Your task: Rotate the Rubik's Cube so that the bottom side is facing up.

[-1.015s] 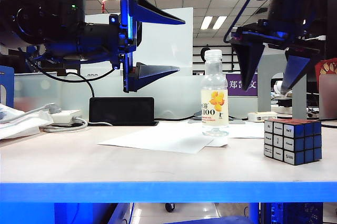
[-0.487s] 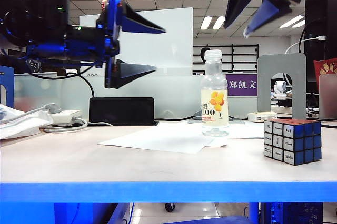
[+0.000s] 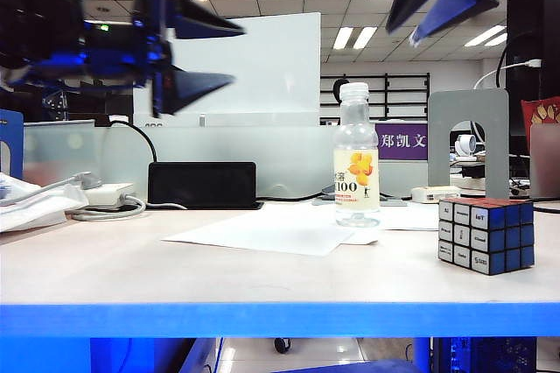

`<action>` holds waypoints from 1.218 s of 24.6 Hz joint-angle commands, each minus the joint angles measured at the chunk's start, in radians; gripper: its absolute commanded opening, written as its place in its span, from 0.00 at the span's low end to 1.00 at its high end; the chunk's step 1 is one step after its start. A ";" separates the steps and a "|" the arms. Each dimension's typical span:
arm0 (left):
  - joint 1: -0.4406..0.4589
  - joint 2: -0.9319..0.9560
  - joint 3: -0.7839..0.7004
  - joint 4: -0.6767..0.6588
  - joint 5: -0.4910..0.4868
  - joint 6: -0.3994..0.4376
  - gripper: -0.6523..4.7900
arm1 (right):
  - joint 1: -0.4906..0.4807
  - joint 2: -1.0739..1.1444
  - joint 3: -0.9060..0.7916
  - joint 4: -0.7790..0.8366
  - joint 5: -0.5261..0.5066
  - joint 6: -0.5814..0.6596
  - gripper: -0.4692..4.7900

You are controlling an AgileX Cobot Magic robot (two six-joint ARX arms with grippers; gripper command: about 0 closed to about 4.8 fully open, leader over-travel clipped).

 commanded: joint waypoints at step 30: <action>0.219 -0.386 -0.026 -0.141 -0.180 0.268 0.11 | -0.039 -0.615 -0.521 0.479 0.080 0.110 0.34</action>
